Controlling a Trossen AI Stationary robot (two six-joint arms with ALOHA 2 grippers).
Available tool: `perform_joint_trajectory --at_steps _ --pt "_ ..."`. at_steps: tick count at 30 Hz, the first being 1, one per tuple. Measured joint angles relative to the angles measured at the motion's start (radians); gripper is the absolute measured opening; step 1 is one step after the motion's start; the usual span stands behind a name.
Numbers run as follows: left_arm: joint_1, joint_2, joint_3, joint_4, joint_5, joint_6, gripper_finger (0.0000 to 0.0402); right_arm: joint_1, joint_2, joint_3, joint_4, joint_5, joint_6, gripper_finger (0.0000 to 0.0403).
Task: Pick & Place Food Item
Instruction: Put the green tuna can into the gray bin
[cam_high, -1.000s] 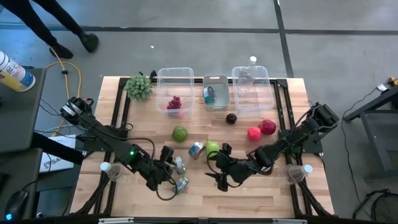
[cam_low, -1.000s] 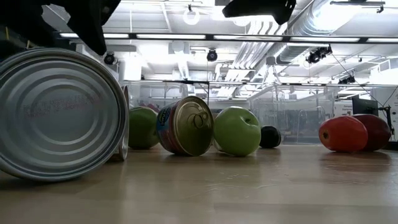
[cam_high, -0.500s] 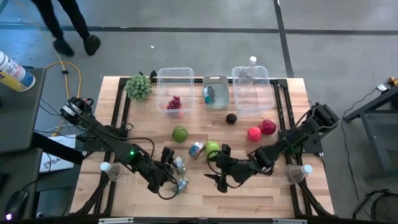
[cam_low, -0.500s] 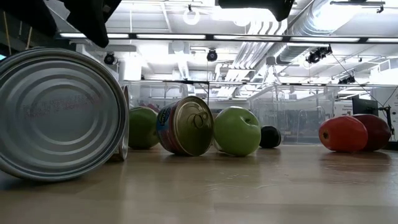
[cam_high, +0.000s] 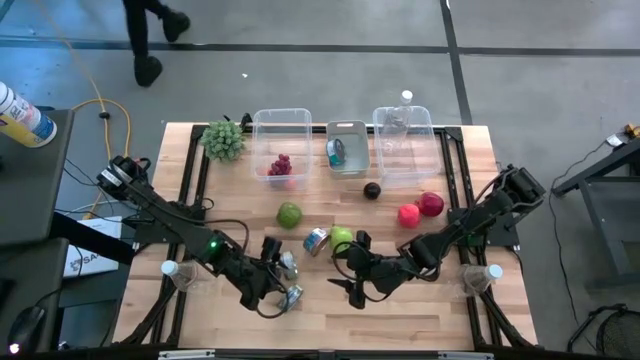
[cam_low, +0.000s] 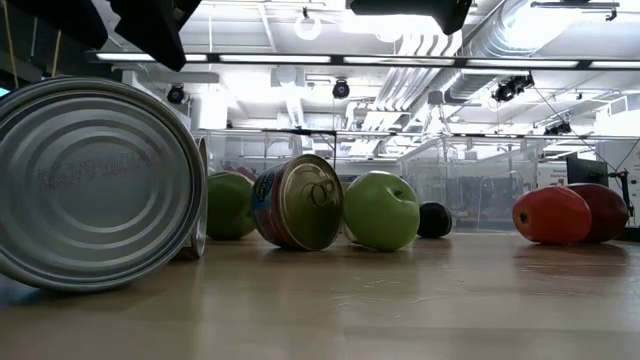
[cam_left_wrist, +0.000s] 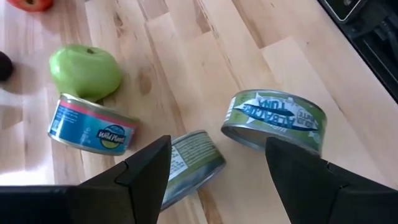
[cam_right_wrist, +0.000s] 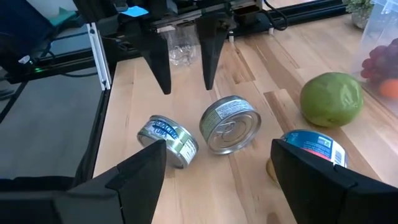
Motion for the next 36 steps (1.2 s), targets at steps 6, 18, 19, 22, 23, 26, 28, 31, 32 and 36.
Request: perform_joint_trajectory --at_steps 6,18,19,22,23,26,28,31,32,36 --pt "-0.011 0.000 0.000 0.007 0.000 -0.002 0.0251 0.007 0.000 0.000 0.001 -0.001 0.001 0.0279" --pt "-0.011 0.000 0.000 0.019 -0.004 -0.020 0.0251 0.013 0.000 0.000 0.017 -0.001 0.023 0.0279" --pt "-0.011 0.000 0.000 0.022 -0.004 -0.021 0.0251 0.013 0.000 0.000 0.021 -0.001 0.018 0.0279" --pt "-0.011 0.000 0.000 0.029 -0.004 -0.021 0.0251 0.013 0.000 0.000 0.048 -0.001 0.004 0.0279" --pt "-0.011 0.000 0.000 0.030 -0.007 -0.021 0.0251 0.013 0.000 0.001 0.055 -0.001 0.003 0.0279" --pt "-0.011 0.000 0.000 0.029 -0.018 -0.021 0.0251 0.015 0.000 0.001 0.056 -0.001 0.005 0.0279" --pt "-0.014 0.000 0.000 0.029 -0.018 -0.021 0.0253 0.021 0.000 0.001 0.056 0.000 0.019 0.0279" --pt "-0.021 0.000 0.000 0.029 -0.018 -0.021 0.0274 0.034 0.000 0.001 0.056 -0.001 0.019 0.0279" --pt "-0.023 0.000 0.000 0.029 -0.018 -0.022 0.0286 0.037 0.000 0.001 0.056 -0.001 0.018 0.0279" --pt "-0.023 0.000 0.000 0.029 -0.018 -0.012 0.0343 0.041 0.000 0.001 0.056 -0.001 -0.008 0.0279"
